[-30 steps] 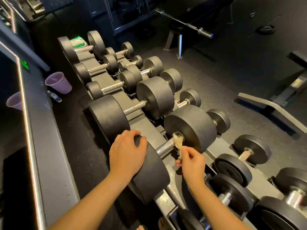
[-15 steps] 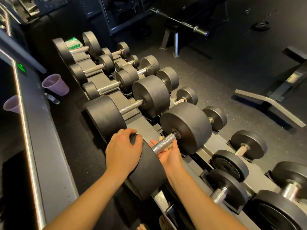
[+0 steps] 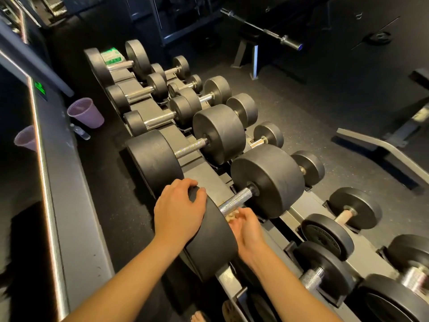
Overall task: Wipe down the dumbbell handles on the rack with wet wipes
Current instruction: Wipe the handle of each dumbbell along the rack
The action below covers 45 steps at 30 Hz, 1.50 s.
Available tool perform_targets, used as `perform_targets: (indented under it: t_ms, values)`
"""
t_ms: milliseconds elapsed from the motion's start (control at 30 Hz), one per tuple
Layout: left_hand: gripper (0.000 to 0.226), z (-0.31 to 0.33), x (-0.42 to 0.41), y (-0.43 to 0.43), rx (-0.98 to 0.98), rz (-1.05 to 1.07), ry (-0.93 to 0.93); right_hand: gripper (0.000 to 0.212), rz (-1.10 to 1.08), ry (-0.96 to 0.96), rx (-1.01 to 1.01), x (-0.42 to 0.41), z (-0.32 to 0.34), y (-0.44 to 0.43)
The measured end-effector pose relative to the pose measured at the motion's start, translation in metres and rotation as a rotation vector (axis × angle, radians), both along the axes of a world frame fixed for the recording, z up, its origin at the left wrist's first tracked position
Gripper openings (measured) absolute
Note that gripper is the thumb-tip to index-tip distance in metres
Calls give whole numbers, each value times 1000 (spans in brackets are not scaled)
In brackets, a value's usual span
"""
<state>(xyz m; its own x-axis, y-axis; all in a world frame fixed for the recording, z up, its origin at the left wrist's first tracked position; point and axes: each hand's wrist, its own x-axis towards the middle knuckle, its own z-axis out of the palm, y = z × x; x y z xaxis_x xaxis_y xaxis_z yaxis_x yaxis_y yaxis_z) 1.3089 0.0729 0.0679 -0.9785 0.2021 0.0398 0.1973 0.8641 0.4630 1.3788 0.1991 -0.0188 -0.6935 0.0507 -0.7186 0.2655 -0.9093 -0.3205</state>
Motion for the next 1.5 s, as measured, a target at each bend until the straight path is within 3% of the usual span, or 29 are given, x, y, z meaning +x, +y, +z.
perform_targets:
  t_ms: [67, 167, 233, 333, 400, 467, 600, 733, 800, 867, 1033, 1133, 1233, 1300, 1367, 1500]
  values:
    - [37, 0, 0, -1, -3, -5, 2, 29, 208, -58, 353, 5, 4, 6]
    - [36, -1, 0, -1, -3, -9, 1, 30, 439, -28, 1039, 7, 1, 23]
    - [35, -2, -1, -2, -1, -10, -1, 25, 458, 52, 1476, 6, 1, 37]
    - [34, -1, 0, -1, -10, -4, 3, 13, 420, 318, 2038, -11, 9, 63]
    - [34, -1, 1, -1, -8, -3, 3, 47, 620, 366, 2302, -28, 10, 72]
    - [34, 0, 1, 0, 6, 0, 6, 56, 758, 396, 2331, -33, 9, 67]
    - [37, 0, 2, -1, 14, 2, 10, 29, 788, 424, 2118, -17, 1, 50]
    - [36, 1, 2, 1, 8, 12, 20, 24, 882, 811, 1773, -10, 1, 40]
    - [36, 1, 2, 1, 6, 8, 16, 26, 953, 921, 1798, -13, 1, 47]
    - [37, 1, 2, 0, 7, 1, 17, 23, 1007, 857, 1994, -26, 3, 65]
    - [38, 3, 3, 1, 28, 4, 21, 16, 1305, 429, 2430, -50, 17, 68]
    - [37, 3, 4, 2, 34, 14, 21, 20, 1187, 488, 2279, -30, 17, 46]
    - [35, 3, 3, 2, 26, 17, 20, 36, 1033, 772, 1999, -13, 8, 41]
    - [36, 2, 2, 2, 22, 19, 18, 42, 1080, 888, 1996, -15, 3, 49]
    - [37, 2, 2, 2, 17, 19, 19, 39, 1177, 819, 2100, -25, 6, 61]
    - [35, 3, 3, 2, 22, 15, 17, 20, 1382, 367, 2385, -52, 24, 69]
